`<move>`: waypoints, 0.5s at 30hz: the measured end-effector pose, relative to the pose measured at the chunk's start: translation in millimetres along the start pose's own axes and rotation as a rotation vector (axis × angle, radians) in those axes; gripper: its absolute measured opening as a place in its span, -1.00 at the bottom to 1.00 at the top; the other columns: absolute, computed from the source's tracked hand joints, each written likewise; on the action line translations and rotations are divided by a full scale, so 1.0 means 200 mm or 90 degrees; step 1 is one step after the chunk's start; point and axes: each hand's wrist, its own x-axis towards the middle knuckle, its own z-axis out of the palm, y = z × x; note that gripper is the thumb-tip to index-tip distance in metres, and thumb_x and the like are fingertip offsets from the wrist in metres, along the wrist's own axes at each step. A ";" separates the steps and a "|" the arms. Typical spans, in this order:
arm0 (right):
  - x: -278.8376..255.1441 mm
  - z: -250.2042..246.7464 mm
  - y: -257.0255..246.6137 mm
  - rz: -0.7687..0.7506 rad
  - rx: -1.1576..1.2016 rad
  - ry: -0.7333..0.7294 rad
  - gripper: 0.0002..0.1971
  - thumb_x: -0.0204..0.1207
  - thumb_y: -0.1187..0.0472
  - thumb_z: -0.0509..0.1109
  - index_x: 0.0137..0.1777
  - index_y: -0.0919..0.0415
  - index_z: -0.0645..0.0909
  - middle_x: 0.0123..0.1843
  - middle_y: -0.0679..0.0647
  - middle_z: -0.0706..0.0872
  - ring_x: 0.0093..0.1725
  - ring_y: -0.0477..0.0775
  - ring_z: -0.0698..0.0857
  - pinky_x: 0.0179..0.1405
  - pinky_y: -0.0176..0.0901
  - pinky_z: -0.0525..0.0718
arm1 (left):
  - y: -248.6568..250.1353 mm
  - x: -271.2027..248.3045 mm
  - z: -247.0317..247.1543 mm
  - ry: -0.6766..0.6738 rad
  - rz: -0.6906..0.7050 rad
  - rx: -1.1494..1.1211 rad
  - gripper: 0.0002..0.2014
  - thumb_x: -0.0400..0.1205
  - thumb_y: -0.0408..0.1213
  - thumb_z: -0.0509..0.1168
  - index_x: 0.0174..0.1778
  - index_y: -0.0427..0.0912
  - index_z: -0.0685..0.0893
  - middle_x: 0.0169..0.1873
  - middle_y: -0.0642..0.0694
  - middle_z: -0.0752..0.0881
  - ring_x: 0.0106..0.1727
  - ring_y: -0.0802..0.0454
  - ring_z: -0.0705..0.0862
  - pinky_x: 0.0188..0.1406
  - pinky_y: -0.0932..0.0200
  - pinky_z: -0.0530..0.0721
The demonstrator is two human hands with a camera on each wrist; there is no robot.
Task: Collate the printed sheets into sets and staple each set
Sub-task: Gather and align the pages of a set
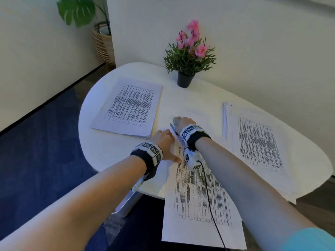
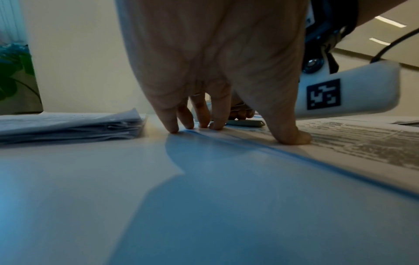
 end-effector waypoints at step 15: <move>-0.33 -0.14 0.29 -0.147 0.174 0.007 -0.61 0.53 0.26 0.35 0.31 0.25 0.35 0.02 0.18 0.59 -0.22 0.12 0.63 -0.43 -0.24 0.58 | 0.06 0.03 -0.14 0.055 -0.059 -0.514 -0.33 0.34 0.08 0.58 0.34 -0.11 0.64 0.20 -0.06 0.71 0.23 0.04 0.67 0.28 0.05 0.61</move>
